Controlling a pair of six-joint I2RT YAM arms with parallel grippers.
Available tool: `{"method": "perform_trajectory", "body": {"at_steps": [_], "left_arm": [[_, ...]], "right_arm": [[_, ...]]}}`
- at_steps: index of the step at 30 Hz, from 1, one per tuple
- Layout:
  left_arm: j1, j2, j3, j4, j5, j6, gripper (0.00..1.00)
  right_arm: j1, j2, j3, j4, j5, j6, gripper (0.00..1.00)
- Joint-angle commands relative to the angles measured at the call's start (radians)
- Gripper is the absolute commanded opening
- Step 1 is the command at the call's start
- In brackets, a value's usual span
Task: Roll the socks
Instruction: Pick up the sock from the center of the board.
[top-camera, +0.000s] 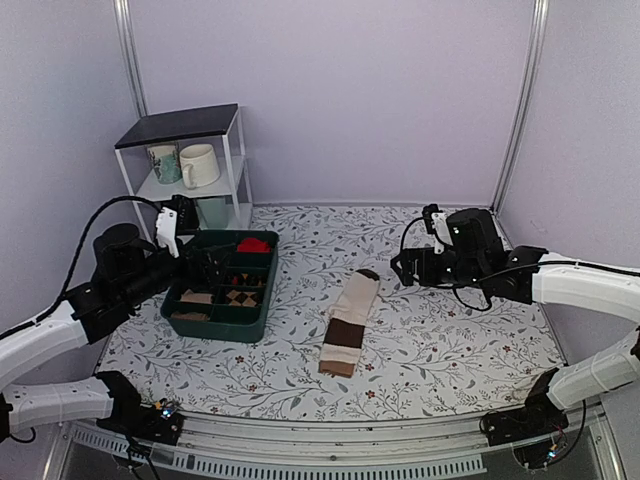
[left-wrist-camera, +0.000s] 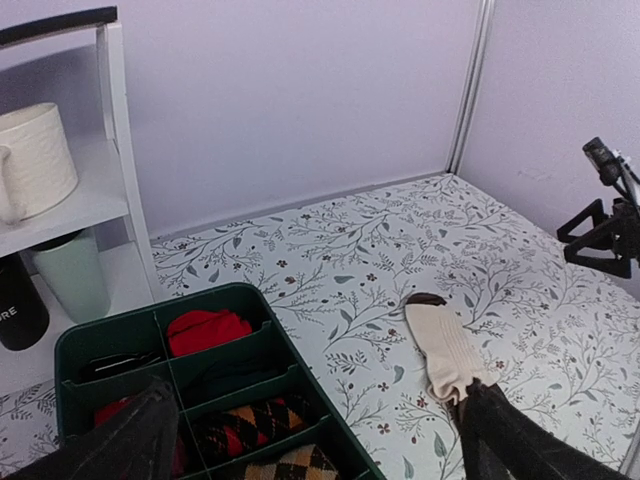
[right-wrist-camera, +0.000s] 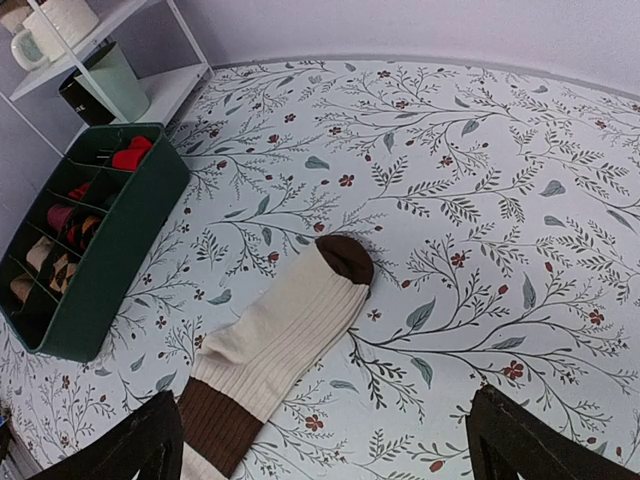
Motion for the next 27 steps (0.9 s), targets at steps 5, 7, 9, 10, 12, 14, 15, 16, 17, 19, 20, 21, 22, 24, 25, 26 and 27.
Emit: {"method": "perform_trajectory", "body": {"at_steps": [5,7,9,10,12,14,15,16,17,19,20,21,22,24,25,26,27], "left_arm": [[-0.009,0.003,0.0,-0.003,0.048,0.018,0.99],[-0.009,0.002,-0.001,0.001,0.058,0.018,1.0],[-0.009,0.0,-0.004,0.003,0.065,0.019,1.0],[-0.009,0.0,-0.006,0.005,0.064,0.018,0.99],[-0.009,0.001,-0.011,0.011,0.059,0.01,1.0],[-0.009,0.003,-0.012,0.016,0.052,0.007,1.0],[-0.009,0.003,-0.012,0.018,0.043,0.002,0.99],[-0.009,0.001,-0.014,0.025,0.031,-0.006,1.0],[-0.009,-0.004,-0.021,0.035,0.018,-0.017,1.0],[-0.009,-0.025,-0.037,0.055,0.019,-0.023,0.99],[-0.008,-0.038,-0.048,0.065,0.041,-0.009,0.99],[-0.008,-0.052,-0.062,0.088,0.072,0.005,1.0],[-0.009,-0.062,-0.074,0.104,0.101,0.01,1.0],[-0.009,-0.066,-0.083,0.108,0.14,0.006,1.0],[-0.01,-0.06,-0.085,0.106,0.162,0.002,0.99],[-0.012,-0.054,-0.088,0.108,0.191,-0.002,0.99],[-0.017,-0.043,-0.091,0.112,0.215,-0.005,0.99]], "right_arm": [[-0.001,-0.023,-0.034,0.051,0.002,-0.027,1.0],[0.0,-0.032,-0.049,0.064,-0.007,-0.041,1.0],[-0.001,-0.041,-0.064,0.079,-0.02,-0.051,1.0],[-0.001,-0.046,-0.076,0.087,-0.042,-0.064,1.0],[-0.001,-0.051,-0.097,0.107,-0.103,-0.101,1.0],[-0.001,-0.052,-0.119,0.118,-0.196,-0.133,1.0],[0.0,-0.059,-0.142,0.137,-0.244,-0.145,0.99],[0.004,-0.068,-0.17,0.163,-0.288,-0.154,0.99],[0.011,-0.08,-0.197,0.195,-0.321,-0.169,0.99],[0.03,-0.097,-0.251,0.246,-0.364,-0.181,0.99],[0.042,-0.102,-0.272,0.265,-0.381,-0.184,0.99],[0.06,-0.105,-0.295,0.283,-0.397,-0.187,0.99],[0.082,-0.108,-0.315,0.303,-0.406,-0.194,0.99],[0.133,-0.11,-0.36,0.359,-0.422,-0.213,0.99],[0.155,-0.11,-0.384,0.399,-0.436,-0.221,0.99],[0.176,-0.108,-0.406,0.443,-0.453,-0.229,0.99],[0.193,-0.103,-0.423,0.489,-0.47,-0.238,0.98]]}}
